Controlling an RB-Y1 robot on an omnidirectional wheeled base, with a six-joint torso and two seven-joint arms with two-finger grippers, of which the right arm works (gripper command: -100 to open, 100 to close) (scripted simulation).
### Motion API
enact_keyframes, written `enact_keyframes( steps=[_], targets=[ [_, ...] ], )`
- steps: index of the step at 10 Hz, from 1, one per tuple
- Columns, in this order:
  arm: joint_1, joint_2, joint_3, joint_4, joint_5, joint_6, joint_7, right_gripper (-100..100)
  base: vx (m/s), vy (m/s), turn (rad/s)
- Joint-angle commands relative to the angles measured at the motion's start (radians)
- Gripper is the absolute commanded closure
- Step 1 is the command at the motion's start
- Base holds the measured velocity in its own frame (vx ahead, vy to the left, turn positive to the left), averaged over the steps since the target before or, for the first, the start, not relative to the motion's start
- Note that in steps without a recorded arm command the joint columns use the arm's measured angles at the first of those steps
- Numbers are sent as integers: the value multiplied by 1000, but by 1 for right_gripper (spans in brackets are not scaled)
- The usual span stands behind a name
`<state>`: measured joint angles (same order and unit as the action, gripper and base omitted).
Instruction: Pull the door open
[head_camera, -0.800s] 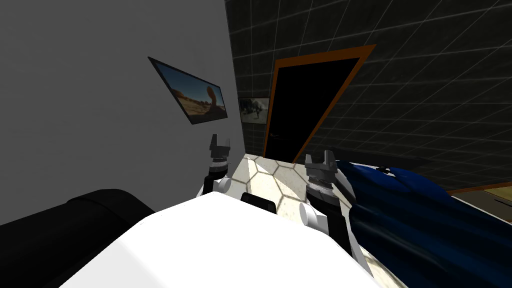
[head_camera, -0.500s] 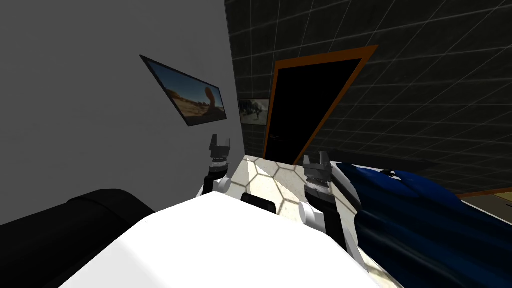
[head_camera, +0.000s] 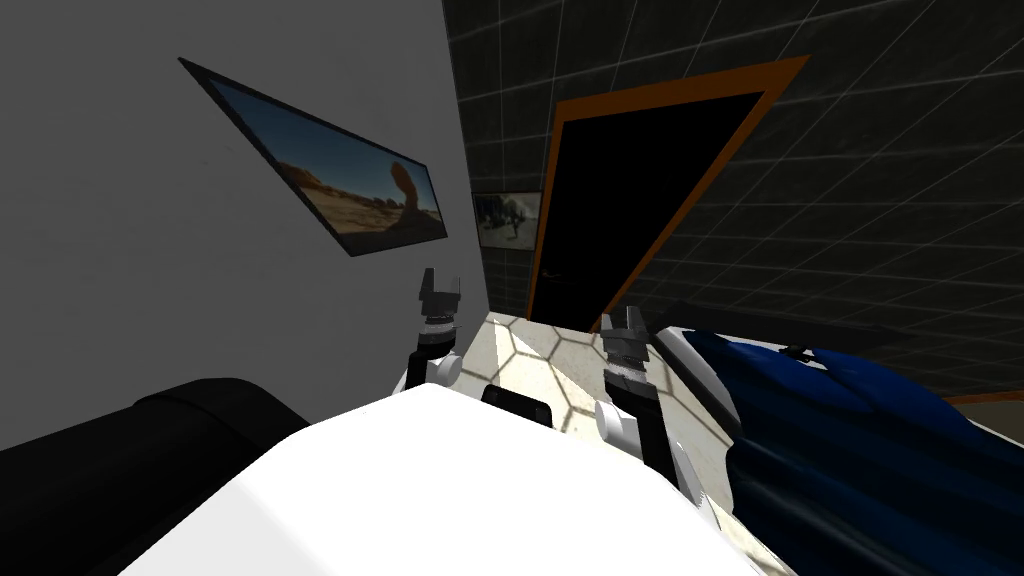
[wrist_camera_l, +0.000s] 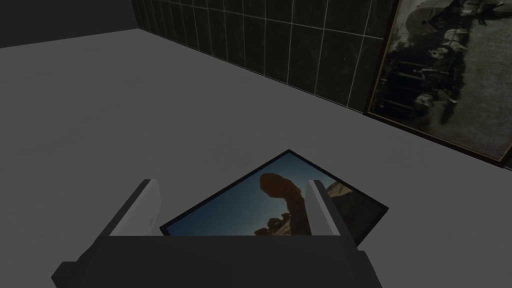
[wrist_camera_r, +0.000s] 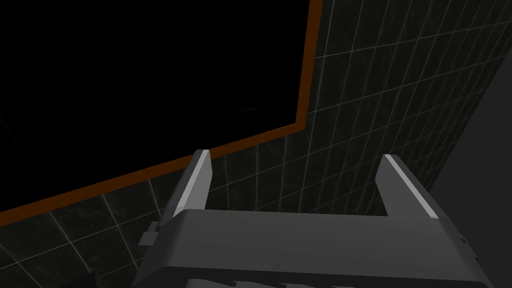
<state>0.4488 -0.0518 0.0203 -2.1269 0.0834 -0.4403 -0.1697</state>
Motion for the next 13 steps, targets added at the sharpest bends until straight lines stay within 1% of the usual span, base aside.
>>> enact_keyframes(
  steps=[1,8,13],
  targets=[
    [-13,-7,-6,30,4,-4,-5,-100,87,32,-4],
    [-67,-31,-27,166,23,-29,-22,-100,96,32,0],
    [-112,-49,-44,277,39,-49,-36,-100,100,33,0]
  ],
)
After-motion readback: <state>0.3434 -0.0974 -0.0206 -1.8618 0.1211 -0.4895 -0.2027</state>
